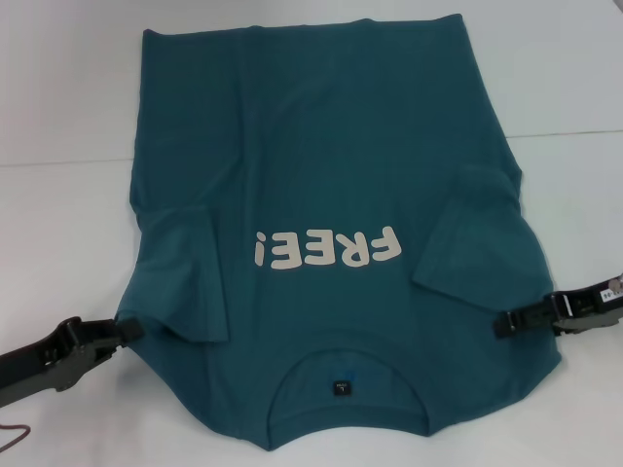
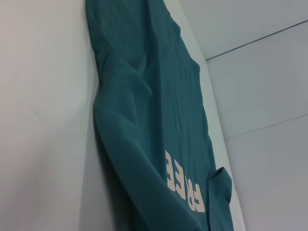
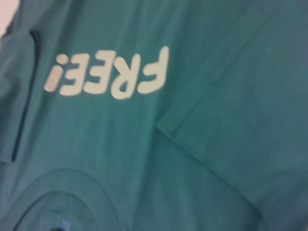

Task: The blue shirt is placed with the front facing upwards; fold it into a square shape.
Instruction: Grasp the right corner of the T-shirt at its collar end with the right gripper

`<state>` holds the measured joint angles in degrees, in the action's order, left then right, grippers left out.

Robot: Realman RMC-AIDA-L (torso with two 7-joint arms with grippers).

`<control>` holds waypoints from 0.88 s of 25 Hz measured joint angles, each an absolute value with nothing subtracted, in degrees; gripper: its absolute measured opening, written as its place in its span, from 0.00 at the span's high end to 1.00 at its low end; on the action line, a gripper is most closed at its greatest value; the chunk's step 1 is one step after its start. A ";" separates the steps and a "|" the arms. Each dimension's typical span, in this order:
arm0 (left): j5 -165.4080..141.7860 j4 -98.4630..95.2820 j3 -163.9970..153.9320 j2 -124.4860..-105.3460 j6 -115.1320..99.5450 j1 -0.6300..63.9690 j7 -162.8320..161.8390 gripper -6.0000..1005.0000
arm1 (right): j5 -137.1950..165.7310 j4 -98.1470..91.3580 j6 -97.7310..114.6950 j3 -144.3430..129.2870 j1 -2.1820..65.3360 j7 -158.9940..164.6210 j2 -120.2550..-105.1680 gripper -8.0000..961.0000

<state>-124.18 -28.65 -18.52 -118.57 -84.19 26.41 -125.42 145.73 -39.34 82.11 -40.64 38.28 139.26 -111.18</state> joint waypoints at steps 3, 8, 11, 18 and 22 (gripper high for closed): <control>-124.17 -28.65 -18.47 -118.57 -84.19 26.37 -125.42 0.96 | 146.06 -39.31 82.34 -40.51 38.17 139.66 -110.92 0.02; -124.09 -28.65 -18.38 -118.64 -84.20 26.37 -125.66 0.96 | 145.97 -39.78 82.37 -40.40 37.84 139.74 -111.05 0.02; -124.02 -28.65 -18.35 -118.65 -84.20 26.37 -125.77 0.96 | 146.53 -39.89 82.60 -40.65 37.97 139.64 -111.12 0.09; -124.01 -28.65 -18.37 -118.66 -84.20 26.37 -125.80 0.96 | 147.74 -39.87 82.71 -40.78 38.32 139.82 -111.15 0.38; -124.13 -28.65 -18.52 -118.66 -84.32 26.37 -125.81 0.96 | 147.88 -40.03 83.19 -40.76 38.25 139.97 -111.02 0.57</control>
